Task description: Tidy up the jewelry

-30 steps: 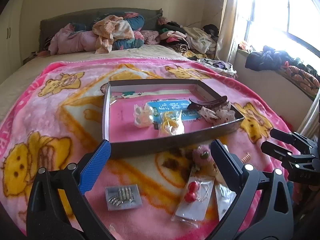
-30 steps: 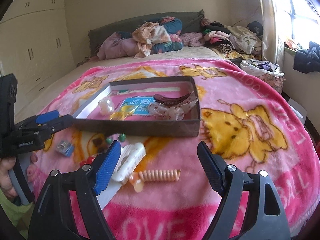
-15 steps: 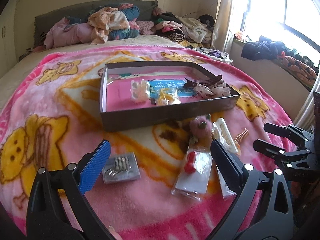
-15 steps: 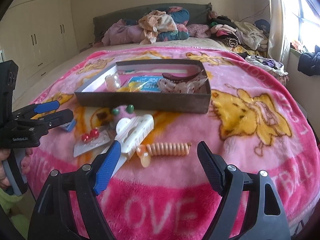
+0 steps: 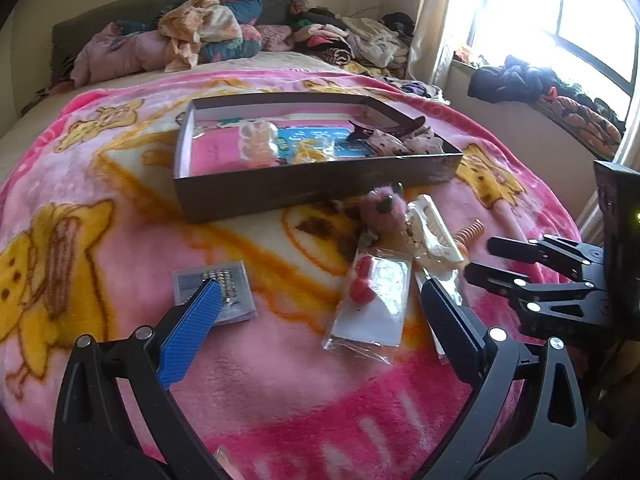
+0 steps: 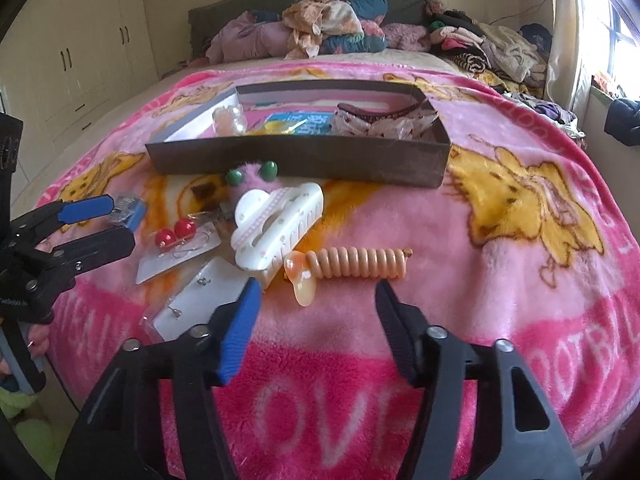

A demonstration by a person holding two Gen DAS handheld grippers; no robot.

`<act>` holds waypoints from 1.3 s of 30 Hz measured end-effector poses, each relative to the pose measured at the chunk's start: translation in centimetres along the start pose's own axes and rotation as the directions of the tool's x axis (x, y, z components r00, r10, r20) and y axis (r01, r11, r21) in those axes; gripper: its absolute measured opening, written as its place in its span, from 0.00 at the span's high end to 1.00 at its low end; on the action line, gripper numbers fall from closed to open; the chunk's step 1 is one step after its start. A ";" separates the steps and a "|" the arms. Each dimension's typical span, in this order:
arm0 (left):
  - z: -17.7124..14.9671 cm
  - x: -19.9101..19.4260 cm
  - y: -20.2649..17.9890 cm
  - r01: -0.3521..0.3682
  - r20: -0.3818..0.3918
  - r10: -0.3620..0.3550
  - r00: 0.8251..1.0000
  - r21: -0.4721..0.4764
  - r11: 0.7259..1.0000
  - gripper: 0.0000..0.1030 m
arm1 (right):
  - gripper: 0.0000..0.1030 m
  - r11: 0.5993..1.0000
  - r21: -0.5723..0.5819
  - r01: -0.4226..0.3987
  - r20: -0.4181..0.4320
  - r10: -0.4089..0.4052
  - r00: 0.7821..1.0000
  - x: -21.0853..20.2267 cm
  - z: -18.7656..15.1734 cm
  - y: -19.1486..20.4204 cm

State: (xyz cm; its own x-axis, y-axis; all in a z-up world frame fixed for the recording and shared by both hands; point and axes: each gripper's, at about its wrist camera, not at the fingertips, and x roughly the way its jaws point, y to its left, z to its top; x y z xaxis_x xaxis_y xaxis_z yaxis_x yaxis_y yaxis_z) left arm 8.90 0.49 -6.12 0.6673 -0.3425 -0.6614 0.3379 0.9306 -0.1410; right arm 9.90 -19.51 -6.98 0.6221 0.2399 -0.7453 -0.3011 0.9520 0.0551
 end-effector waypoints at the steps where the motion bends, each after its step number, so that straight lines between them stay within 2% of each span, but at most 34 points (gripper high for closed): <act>1: 0.0 0.1 -0.1 0.002 -0.002 -0.002 1.000 0.004 1.000 0.13 | 0.60 1.000 -0.002 -0.004 -0.007 0.004 1.000 0.2 0.0 0.1; 4: 0.1 0.3 -0.9 0.027 -0.009 -0.027 1.000 0.024 0.999 0.21 | 0.67 1.000 -0.022 -0.001 -0.012 0.000 1.000 0.7 0.2 0.5; 5: 0.0 0.4 -1.1 0.035 -0.012 -0.034 0.999 0.028 0.999 0.26 | 0.69 1.000 -0.028 0.000 -0.013 0.000 1.000 0.8 0.3 0.7; 9: -0.3 1.2 -2.1 0.058 -0.041 -0.056 0.998 0.051 0.997 0.37 | 0.89 0.999 -0.034 -0.004 -0.014 0.003 1.000 1.3 0.4 0.7; 11: -0.3 1.7 -2.3 0.065 -0.056 -0.061 0.997 0.061 0.996 0.45 | 0.89 1.000 -0.018 -0.009 -0.009 0.009 1.000 1.3 0.4 0.3; 16: -0.1 3.1 -1.6 0.073 -0.095 -0.070 0.993 0.031 0.997 0.55 | 0.90 0.999 0.029 -0.015 0.011 0.015 1.000 0.7 0.4 -0.8; 27: 0.6 4.7 -2.2 0.084 -0.124 -0.077 0.989 0.049 0.995 0.56 | 0.91 0.995 0.097 -0.025 0.048 0.020 0.999 -0.2 0.4 -2.5; 31: 0.5 5.0 -2.5 0.088 -0.124 -0.080 0.989 0.060 0.994 0.63 | 0.91 0.994 0.110 -0.023 0.065 0.015 0.998 -0.7 0.4 -2.7; 39: 0.8 4.6 -3.0 0.110 -0.103 -0.103 0.989 0.055 0.992 0.68 | 0.93 0.992 0.127 -0.024 0.109 0.010 0.994 -2.0 0.7 -3.4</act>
State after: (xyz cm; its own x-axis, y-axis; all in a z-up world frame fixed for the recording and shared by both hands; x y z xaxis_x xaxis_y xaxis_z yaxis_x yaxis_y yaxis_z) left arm 11.48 -3.94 -8.16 0.5568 -0.4218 -0.7156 0.4451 0.8789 -0.1717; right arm 10.21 -23.13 -5.25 0.6944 0.2686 -0.6676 -0.2212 0.9625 0.1571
